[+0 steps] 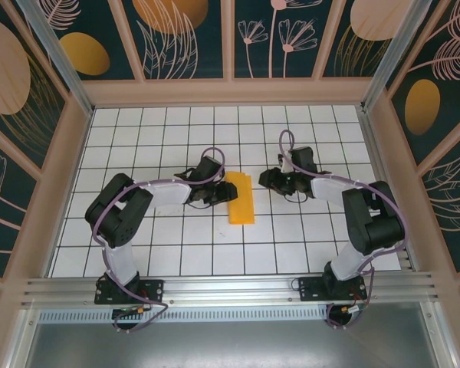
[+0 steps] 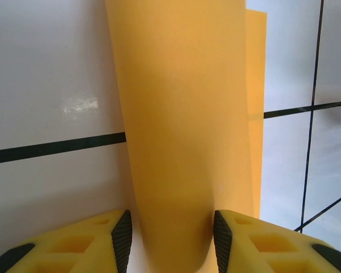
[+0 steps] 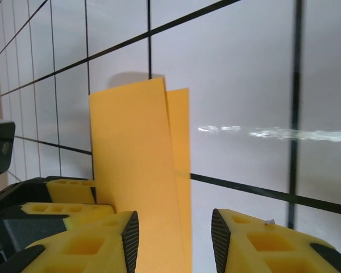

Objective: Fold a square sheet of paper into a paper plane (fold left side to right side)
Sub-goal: First fold in half a square sheet of paper at the center of the table.

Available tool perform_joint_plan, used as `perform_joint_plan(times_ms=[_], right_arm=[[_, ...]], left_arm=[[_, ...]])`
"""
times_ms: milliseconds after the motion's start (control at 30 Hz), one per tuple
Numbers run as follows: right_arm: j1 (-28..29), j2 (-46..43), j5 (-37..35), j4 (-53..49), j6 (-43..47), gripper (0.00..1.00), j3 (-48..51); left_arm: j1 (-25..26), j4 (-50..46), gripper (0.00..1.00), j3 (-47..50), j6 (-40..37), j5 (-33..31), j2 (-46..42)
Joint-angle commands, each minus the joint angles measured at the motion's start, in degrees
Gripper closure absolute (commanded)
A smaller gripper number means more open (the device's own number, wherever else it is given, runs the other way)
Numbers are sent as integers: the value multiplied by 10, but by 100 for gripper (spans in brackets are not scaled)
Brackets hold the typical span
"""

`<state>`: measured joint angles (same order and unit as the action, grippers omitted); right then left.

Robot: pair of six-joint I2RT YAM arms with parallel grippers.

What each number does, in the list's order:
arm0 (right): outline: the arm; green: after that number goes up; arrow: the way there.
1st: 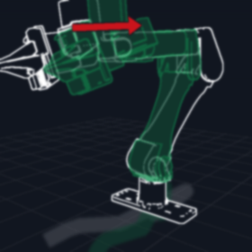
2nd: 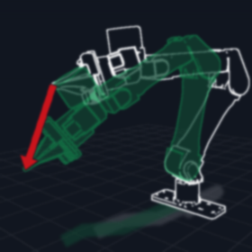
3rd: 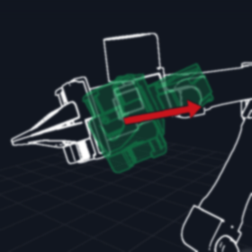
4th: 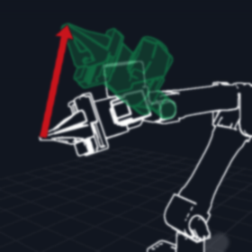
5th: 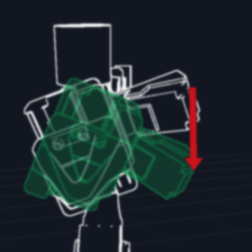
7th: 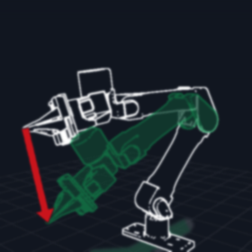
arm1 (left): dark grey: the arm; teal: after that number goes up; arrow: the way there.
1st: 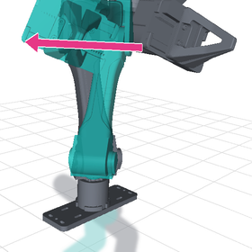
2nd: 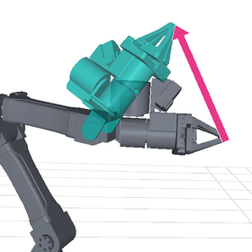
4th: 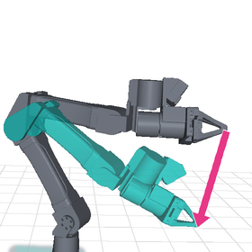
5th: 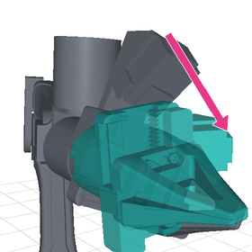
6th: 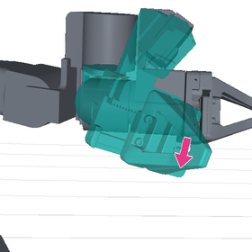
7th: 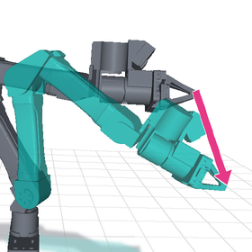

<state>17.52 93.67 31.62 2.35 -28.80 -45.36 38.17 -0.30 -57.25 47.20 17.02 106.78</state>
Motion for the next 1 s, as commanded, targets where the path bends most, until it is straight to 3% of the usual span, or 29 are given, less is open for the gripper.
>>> perform_joint_plan(times_ms=[0,967], right_arm=[[-11,-22,-23,-29,19,57,13],[-21,-18,-18,-36,31,53,20]], left_arm=[[11,-19,55,-18,-8,-7,23],[30,-91,54,-58,-74,-30,52]])
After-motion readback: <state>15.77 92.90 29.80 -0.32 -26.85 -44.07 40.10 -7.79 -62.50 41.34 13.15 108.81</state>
